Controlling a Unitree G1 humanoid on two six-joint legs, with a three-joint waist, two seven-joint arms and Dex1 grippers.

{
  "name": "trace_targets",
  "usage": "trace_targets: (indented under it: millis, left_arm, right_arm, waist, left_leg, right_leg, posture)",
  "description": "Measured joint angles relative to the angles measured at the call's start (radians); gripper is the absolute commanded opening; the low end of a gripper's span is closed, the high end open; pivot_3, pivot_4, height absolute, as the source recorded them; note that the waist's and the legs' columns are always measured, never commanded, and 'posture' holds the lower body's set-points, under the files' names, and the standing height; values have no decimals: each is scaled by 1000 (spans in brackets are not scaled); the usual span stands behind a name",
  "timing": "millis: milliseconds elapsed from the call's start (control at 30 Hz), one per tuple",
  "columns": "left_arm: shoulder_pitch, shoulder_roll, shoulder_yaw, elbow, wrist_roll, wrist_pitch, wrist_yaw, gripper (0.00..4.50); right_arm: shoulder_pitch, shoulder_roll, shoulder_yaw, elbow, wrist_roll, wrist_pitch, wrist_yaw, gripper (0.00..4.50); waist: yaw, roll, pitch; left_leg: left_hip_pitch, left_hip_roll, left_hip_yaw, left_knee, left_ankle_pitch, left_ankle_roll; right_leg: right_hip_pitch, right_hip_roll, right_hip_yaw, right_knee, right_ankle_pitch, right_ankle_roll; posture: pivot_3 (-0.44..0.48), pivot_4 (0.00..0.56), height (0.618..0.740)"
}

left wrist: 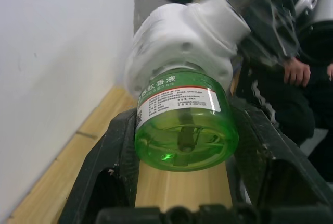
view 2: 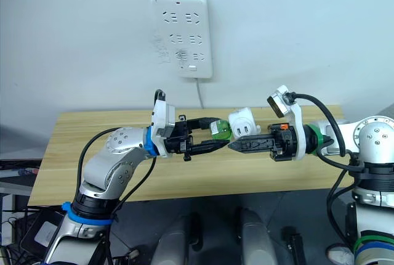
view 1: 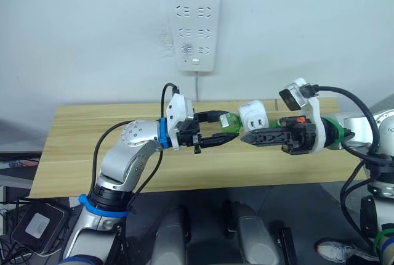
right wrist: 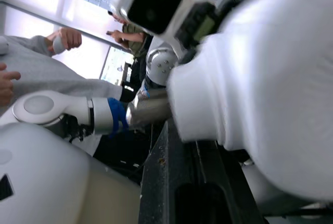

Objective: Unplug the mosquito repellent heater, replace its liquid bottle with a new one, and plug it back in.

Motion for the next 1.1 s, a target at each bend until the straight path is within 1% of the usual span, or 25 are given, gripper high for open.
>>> trace_targets:
  millis: [100,200,400,567,767,900,1000,1033,1100]
  left_arm:
    - [7,13,-15,1,11,-13,-30,2247]
    - [9,16,-20,7,24,-31,-39,2247]
    - [12,5,-21,35,34,-28,-37,2247]
    - [23,9,-30,37,34,-20,-38,2247]
    - [22,4,-39,68,38,-18,-38,2247]
    - [18,-3,-37,69,45,-22,-36,2247]
    - [17,-24,-38,71,56,-46,-33,2247]
    - [16,-29,-37,72,55,-49,-33,2247]
    - [7,-44,-25,70,35,-49,-31,2247]
  right_arm:
    - [-12,-5,1,21,64,-25,-55,29]
    - [-14,-6,5,24,86,-49,-101,29]
    - [-14,10,21,-21,30,-116,-175,29]
    - [-14,19,35,-53,-48,-154,-177,29]
    - [-14,19,64,-66,-146,-180,-136,29]
    - [-18,23,56,-51,-147,-181,-118,29]
    - [-21,11,15,3,-95,-168,-110,615]
    - [-25,-12,-1,19,-71,-157,-96,931]
    - [-33,-101,-33,44,-26,-119,-58,1662]
  waist:
    - [-2,0,0]
    - [-2,0,0]
    - [-4,0,0]
    - [-9,0,0]
    - [-11,0,0]
    - [-11,0,0]
    - [-10,0,0]
    - [-9,0,0]
    - [-7,0,0]
  left_leg:
    - [0,0,0,0,0,0]
    - [0,0,0,0,0,0]
    - [0,0,0,0,0,0]
    - [0,0,0,0,0,0]
    - [0,0,0,0,0,0]
    - [0,0,0,0,0,0]
    - [0,0,0,0,0,0]
    - [0,0,0,0,0,0]
    - [-1,0,0,0,0,0]
  right_leg:
    - [0,0,0,0,0,0]
    - [0,0,0,0,0,0]
    - [0,0,0,0,0,0]
    - [0,0,0,0,0,0]
    - [0,0,0,0,0,0]
    - [0,0,0,0,0,0]
    - [0,0,0,0,0,0]
    - [0,-1,0,0,0,0]
    - [0,-1,0,-1,0,0]
  posture:
    - [-220,314,740]
    - [-220,314,740]
    - [-229,320,740]
    - [-234,317,740]
    - [-230,313,740]
    - [-230,315,740]
    - [-228,322,740]
    - [-228,322,740]
    - [-229,318,740]
